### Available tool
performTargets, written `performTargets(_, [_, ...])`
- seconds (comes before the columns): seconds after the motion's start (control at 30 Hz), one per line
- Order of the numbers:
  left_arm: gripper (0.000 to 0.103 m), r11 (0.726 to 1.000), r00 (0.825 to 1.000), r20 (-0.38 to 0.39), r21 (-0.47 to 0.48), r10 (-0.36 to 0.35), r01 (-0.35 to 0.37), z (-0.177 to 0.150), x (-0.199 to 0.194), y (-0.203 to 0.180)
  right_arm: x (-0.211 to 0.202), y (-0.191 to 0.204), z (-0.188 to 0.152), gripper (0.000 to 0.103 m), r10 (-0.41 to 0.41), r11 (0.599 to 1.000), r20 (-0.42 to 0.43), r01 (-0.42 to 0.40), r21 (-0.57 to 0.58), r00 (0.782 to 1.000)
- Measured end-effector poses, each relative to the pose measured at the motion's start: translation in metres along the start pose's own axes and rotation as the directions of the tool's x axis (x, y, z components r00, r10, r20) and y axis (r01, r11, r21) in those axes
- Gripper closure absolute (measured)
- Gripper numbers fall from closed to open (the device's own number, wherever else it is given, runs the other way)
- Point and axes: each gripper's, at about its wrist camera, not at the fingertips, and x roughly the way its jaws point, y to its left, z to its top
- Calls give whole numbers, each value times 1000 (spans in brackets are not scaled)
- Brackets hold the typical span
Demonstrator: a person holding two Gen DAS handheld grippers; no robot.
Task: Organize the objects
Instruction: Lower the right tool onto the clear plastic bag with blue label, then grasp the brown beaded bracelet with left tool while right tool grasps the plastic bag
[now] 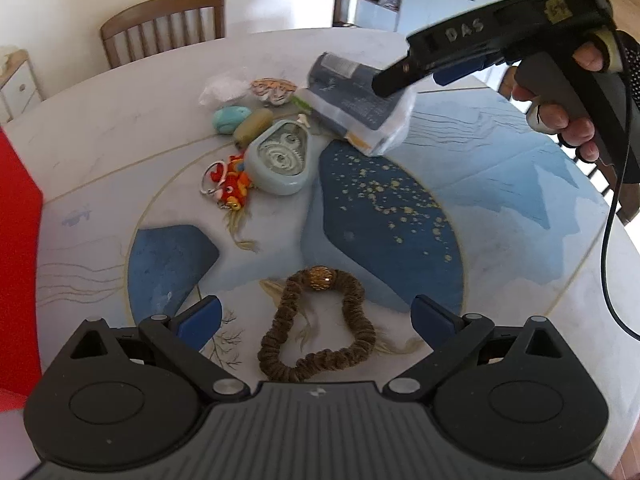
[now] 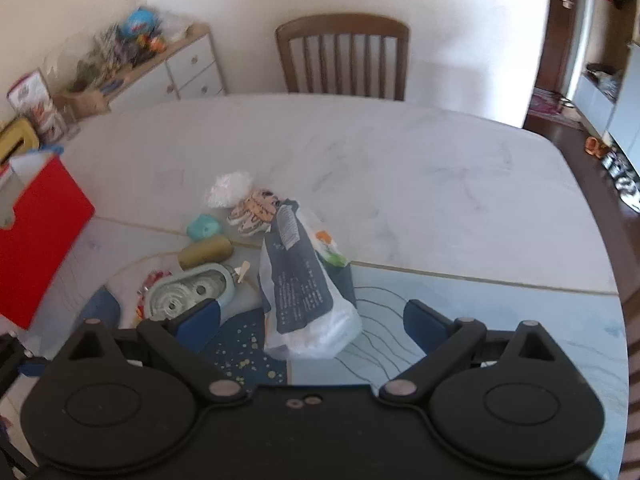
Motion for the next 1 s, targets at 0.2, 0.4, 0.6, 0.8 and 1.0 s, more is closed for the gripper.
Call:
performTargets(0.2, [2, 999, 1000, -2, -26, 30, -30, -5, 6, 2, 24, 3, 5, 7, 3, 996, -53, -8, -87, 999])
performTargets(0.4, [3, 998, 999, -8, -43, 38, -38, -10, 8, 3, 40, 3, 4, 15, 8, 993, -79, -17, -113, 997])
performTargets(0.6, [18, 999, 999, 0, -19, 36, -36, -11, 8, -2, 48, 6, 5, 25, 10, 989, -87, -22, -144, 996])
performTargets(0.8, [41, 997, 998, 7, 52, 60, -60, -10, 8, -11, 53, 8, 5, 39, 12, 990, -94, -26, -142, 996])
performTargets(1.0, [65, 996, 999, -11, 68, 52, -51, -5, 7, -16, 51, 8, 4, 48, 23, 991, -90, -34, -128, 996])
